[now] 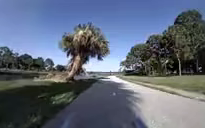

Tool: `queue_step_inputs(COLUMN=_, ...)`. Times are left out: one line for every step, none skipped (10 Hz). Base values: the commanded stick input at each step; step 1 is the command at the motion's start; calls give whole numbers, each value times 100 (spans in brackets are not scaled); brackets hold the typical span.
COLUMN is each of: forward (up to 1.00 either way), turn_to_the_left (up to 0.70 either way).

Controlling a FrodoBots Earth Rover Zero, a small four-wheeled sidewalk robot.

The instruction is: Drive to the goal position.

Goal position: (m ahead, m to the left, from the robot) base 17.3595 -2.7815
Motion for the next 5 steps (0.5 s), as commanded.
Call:
queue_step_inputs(forward=70, turn_to_the_left=0)
queue_step_inputs(forward=70, turn_to_the_left=0)
queue_step_inputs(forward=70, turn_to_the_left=0)
queue_step_inputs(forward=70, turn_to_the_left=0)
queue_step_inputs(forward=70, turn_to_the_left=0)
